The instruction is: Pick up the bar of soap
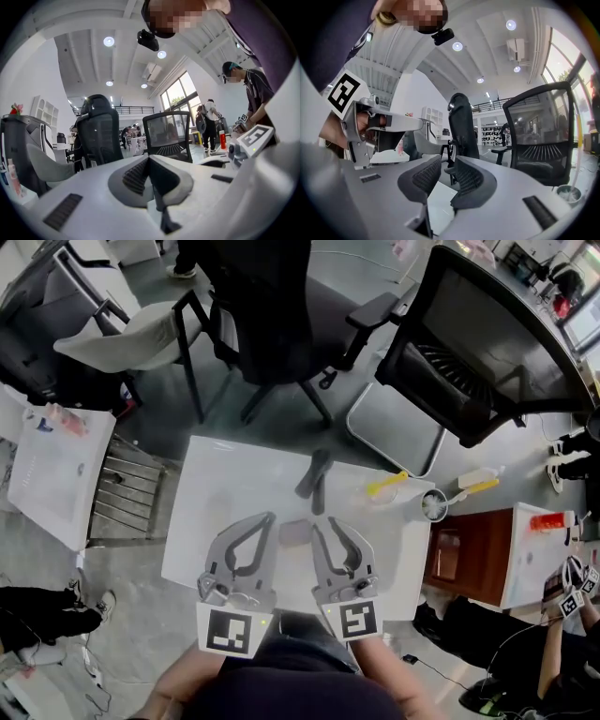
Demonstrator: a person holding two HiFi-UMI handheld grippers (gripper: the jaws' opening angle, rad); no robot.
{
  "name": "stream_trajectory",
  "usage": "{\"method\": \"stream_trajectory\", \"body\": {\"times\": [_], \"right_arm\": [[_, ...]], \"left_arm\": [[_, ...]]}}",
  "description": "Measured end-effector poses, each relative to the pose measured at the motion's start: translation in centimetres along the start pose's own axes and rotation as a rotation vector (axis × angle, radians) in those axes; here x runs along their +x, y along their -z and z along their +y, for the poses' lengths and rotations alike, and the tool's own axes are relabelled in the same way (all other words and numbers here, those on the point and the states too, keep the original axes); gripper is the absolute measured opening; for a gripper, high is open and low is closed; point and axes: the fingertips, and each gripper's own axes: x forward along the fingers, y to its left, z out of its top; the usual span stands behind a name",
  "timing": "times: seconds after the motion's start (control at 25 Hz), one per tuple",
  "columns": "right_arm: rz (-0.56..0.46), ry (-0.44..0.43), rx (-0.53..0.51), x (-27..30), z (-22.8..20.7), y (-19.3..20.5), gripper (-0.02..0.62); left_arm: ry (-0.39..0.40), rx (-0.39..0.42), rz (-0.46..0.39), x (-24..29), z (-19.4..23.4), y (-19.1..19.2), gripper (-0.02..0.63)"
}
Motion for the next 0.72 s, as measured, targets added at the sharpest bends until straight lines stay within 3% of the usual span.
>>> {"method": "stream_trajectory", "body": {"times": [0.72], "right_arm": [[0.258,-0.107,0.003,0.2,2.2,11.8,0.092]], "left_arm": [[0.032,-0.015,0.092,0.4,-1.0,5.1,-0.002]]}}
